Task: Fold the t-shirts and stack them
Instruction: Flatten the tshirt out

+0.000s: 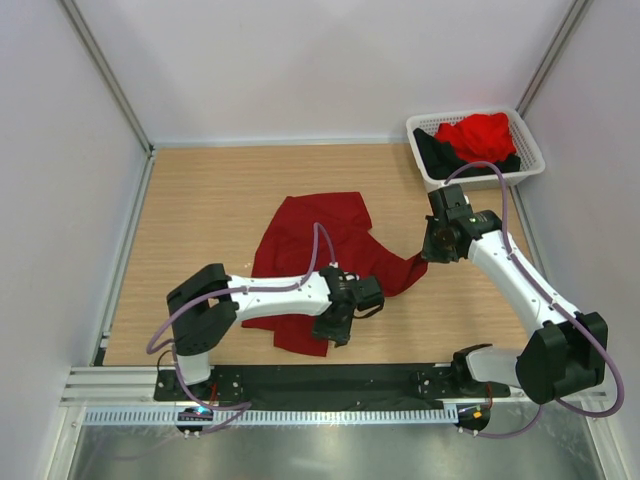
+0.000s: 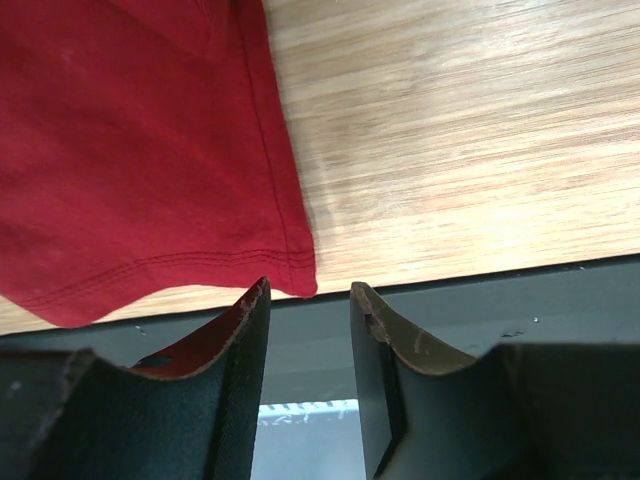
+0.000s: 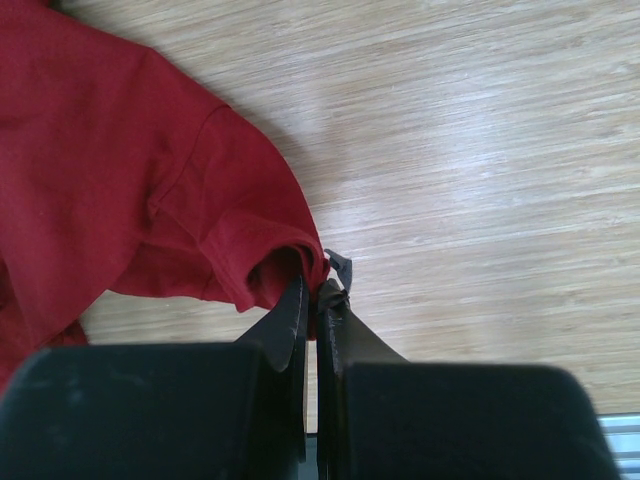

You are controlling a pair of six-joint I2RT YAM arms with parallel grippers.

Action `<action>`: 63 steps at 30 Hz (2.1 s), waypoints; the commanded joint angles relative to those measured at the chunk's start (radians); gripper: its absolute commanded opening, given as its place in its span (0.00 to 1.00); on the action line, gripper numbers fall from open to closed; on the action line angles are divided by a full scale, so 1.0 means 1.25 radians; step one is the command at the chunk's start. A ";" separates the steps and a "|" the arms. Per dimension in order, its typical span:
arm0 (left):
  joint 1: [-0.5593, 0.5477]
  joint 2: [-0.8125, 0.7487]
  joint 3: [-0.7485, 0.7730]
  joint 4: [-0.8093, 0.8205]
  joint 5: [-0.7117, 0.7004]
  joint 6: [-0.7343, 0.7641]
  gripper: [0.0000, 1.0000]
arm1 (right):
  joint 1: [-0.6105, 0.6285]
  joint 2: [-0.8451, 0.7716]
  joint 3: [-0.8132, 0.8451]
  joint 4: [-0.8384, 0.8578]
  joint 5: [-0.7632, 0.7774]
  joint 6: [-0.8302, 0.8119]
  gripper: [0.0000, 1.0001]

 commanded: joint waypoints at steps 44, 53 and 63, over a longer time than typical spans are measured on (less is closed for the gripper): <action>0.055 -0.497 -0.188 -0.260 -0.232 -0.042 0.00 | 0.376 -0.046 -0.050 0.028 -0.005 0.065 0.02; 0.117 -0.550 -0.173 -0.270 -0.271 0.008 0.00 | 0.433 -0.219 -0.189 -0.012 0.031 0.296 0.68; 0.151 -0.547 -0.107 -0.297 -0.314 0.061 0.00 | 0.275 -0.165 -0.221 -0.006 -0.072 0.536 0.64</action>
